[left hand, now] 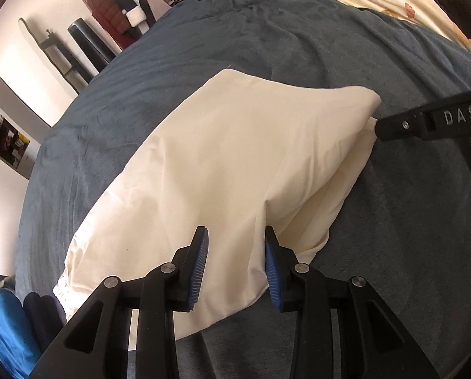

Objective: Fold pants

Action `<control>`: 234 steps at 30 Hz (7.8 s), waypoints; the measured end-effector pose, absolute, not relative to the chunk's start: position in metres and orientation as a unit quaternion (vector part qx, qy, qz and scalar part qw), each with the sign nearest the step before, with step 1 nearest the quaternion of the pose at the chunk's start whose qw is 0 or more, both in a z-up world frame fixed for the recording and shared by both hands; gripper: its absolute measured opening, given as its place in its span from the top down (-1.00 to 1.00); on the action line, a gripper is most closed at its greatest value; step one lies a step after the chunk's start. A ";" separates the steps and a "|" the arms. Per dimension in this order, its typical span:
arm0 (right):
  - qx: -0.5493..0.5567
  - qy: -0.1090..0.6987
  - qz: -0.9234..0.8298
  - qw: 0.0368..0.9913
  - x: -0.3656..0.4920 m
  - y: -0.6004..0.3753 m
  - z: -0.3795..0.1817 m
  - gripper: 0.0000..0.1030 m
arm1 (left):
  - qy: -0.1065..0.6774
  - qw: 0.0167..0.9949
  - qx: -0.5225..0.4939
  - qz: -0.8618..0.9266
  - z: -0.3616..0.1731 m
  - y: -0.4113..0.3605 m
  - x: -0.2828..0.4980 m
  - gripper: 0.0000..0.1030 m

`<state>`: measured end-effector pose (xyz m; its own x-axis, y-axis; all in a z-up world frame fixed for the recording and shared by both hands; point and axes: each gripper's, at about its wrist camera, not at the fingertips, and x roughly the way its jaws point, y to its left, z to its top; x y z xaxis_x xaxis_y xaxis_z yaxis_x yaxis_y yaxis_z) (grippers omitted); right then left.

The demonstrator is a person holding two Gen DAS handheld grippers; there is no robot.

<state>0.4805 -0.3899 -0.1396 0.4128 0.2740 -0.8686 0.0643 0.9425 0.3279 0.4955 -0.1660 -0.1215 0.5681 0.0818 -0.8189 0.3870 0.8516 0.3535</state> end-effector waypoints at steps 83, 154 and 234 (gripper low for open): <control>0.071 0.549 -0.048 0.831 0.490 -0.392 -0.142 0.86 | 0.495 0.784 0.340 -0.159 -0.154 -0.197 0.449 0.46; 0.080 0.491 -0.113 0.860 0.430 0.028 -0.078 0.21 | 0.685 0.546 0.226 -0.427 -0.103 0.124 0.634 0.18; 0.232 0.418 -0.168 0.862 0.386 -0.056 0.002 -0.03 | 0.504 0.757 0.209 -0.359 0.029 0.142 0.591 -0.17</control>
<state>0.3860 -0.0555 0.0018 0.5935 -0.0958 -0.7991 0.4841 0.8357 0.2593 0.5909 0.1417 0.0295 0.2332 -0.3330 -0.9136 0.7549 0.6542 -0.0457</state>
